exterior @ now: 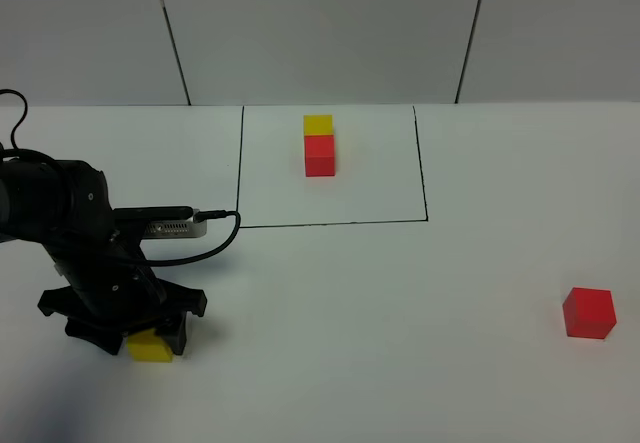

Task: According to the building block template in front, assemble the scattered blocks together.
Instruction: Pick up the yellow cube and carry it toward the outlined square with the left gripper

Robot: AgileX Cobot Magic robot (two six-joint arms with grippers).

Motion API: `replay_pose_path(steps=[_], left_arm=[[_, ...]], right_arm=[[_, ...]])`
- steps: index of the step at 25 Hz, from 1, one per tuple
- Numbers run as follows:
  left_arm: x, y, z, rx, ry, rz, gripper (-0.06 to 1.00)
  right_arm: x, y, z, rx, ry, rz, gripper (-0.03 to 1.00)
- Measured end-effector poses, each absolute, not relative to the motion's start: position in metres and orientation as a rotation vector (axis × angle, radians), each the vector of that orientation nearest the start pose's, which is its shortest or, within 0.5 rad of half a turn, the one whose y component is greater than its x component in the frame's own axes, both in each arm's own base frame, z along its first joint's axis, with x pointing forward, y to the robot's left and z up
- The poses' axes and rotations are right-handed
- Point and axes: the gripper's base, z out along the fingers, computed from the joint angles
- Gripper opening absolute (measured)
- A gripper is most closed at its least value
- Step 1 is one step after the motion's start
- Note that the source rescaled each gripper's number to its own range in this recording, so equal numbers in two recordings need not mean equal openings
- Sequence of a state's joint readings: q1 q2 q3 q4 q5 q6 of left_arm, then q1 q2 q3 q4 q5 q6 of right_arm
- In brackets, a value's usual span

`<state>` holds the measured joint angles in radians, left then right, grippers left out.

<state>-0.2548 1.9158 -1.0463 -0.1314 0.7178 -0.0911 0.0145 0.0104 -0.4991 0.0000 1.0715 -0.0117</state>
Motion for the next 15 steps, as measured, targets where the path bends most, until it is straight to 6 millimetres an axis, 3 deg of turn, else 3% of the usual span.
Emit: replay_pose_path(steps=[4, 5, 10, 15], left_arm=[[0.319, -0.091, 0.124, 0.104, 3.082, -0.155, 0.04], [0.319, -0.091, 0.124, 0.104, 3.080, -0.156, 0.00], [0.324, -0.092, 0.127, 0.147, 3.054, -0.141, 0.00], [0.346, -0.102, 0.157, 0.420, 2.982, -0.098, 0.00]], right_arm=[[-0.004, 0.000, 0.276, -0.027, 2.066, 0.002, 0.64], [-0.004, 0.000, 0.276, -0.027, 2.066, 0.002, 0.64], [-0.004, 0.000, 0.276, -0.027, 2.066, 0.002, 0.64], [-0.004, 0.000, 0.276, -0.027, 2.066, 0.002, 0.64]])
